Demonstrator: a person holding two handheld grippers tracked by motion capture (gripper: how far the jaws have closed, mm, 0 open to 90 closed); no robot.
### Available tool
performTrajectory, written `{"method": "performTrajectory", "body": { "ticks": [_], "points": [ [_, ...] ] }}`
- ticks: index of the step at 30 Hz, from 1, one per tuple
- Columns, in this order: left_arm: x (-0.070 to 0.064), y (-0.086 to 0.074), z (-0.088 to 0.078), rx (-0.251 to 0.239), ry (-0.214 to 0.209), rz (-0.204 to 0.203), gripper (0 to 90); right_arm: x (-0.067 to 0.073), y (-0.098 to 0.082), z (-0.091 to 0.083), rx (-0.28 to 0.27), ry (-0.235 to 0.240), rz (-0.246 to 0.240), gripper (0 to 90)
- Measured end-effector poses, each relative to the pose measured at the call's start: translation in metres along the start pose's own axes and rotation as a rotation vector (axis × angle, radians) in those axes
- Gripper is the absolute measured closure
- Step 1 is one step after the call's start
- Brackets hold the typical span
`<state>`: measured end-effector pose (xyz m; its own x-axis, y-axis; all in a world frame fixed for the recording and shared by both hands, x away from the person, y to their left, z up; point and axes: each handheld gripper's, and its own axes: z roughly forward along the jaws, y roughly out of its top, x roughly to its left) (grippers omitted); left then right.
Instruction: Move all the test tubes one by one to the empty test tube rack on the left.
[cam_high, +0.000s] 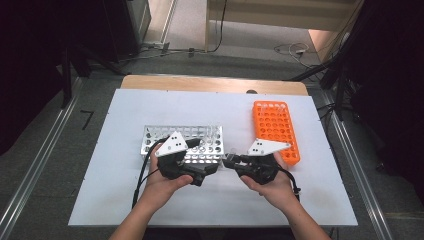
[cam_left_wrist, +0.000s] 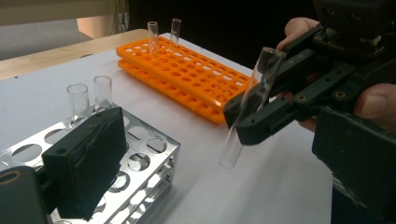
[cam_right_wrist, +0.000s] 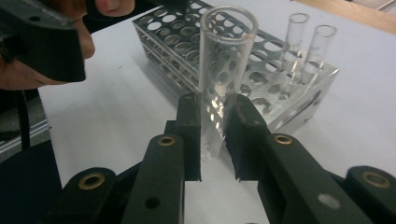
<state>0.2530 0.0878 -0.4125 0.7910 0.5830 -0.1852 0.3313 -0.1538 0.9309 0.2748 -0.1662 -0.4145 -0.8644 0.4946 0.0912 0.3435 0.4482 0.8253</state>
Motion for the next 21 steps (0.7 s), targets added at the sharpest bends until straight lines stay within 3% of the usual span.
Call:
{"method": "performTrajectory", "body": {
  "ticks": [8, 13, 21],
  "points": [
    [-0.006, 0.001, 0.005, 0.002, -0.026, 0.009, 14.6, 0.011, 0.000, 0.008, 0.016, 0.026, -0.033, 74.2],
    [-0.012, 0.001, 0.009, 0.015, -0.018, 0.026, 29.7, 0.017, 0.000, 0.012, 0.023, 0.041, -0.043, 74.2],
    [-0.017, 0.001, 0.011, 0.016, -0.041, 0.051, 51.7, 0.023, 0.000, 0.016, 0.030, 0.057, -0.062, 74.2]
  ]
}}
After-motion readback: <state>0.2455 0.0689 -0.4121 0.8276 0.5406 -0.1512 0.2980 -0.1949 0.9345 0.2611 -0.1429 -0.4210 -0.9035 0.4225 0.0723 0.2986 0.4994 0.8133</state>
